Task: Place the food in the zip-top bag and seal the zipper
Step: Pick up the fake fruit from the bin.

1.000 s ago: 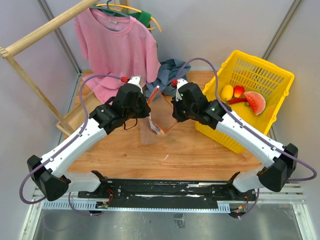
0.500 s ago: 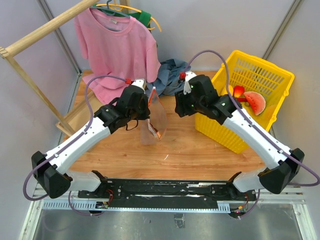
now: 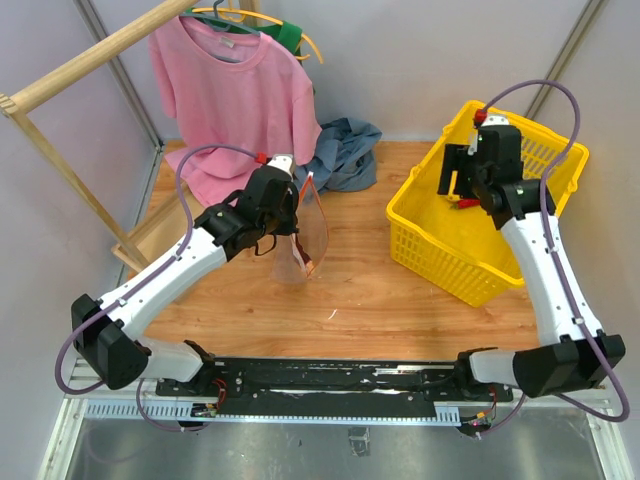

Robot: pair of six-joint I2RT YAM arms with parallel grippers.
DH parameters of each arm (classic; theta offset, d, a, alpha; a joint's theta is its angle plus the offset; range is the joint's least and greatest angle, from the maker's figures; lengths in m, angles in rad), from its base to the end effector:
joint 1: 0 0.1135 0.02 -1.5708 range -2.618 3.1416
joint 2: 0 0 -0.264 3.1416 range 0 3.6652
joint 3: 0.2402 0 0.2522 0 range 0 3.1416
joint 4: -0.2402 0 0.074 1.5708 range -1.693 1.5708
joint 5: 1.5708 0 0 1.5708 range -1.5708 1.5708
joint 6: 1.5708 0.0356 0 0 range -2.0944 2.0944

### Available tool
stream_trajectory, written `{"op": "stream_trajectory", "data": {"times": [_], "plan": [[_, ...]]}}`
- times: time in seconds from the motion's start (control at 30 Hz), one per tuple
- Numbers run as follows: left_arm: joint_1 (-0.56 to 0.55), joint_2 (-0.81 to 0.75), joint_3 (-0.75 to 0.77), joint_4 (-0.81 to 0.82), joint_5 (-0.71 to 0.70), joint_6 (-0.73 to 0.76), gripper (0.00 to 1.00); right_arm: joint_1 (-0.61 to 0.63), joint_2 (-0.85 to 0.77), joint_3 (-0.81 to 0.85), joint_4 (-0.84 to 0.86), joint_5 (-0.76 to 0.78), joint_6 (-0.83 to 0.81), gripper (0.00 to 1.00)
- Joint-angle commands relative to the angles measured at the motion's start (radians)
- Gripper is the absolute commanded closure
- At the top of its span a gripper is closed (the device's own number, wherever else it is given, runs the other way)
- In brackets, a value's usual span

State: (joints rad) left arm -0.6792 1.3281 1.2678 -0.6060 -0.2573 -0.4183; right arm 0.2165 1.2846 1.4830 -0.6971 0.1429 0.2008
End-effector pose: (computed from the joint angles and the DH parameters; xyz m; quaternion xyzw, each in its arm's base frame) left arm 0.2313 -0.1751 0.3479 0.0605 0.8917 -0.1276 0.4299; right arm 0.2645 0.0530 0.4216 0.0297 0.8578 0.0455 0.5111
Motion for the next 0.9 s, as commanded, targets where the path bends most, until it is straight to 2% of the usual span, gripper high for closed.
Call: {"op": "stream_trajectory", "data": {"times": [0.0,0.17,0.33,0.43,0.6,0.87], "plan": [[0.008,0.002,0.017,0.046,0.008,0.035,1.0,-0.123,0.054,-0.041,0.06,0.035,0.013,0.21],[0.013,-0.003,0.002,0.057,0.03,0.046,1.0,-0.229,0.189,-0.009,0.093,0.086,-0.03,0.14],[0.025,-0.007,-0.009,0.067,0.069,0.047,1.0,-0.323,0.312,-0.036,0.204,-0.058,-0.065,0.1],[0.027,-0.01,-0.012,0.072,0.087,0.049,1.0,-0.373,0.378,-0.018,0.226,-0.067,-0.074,0.1],[0.031,-0.016,-0.018,0.078,0.092,0.052,1.0,-0.394,0.473,0.01,0.295,0.063,-0.206,0.01],[0.035,-0.02,-0.028,0.082,0.113,0.056,1.0,-0.433,0.631,0.054,0.397,0.169,-0.322,0.02]]}}
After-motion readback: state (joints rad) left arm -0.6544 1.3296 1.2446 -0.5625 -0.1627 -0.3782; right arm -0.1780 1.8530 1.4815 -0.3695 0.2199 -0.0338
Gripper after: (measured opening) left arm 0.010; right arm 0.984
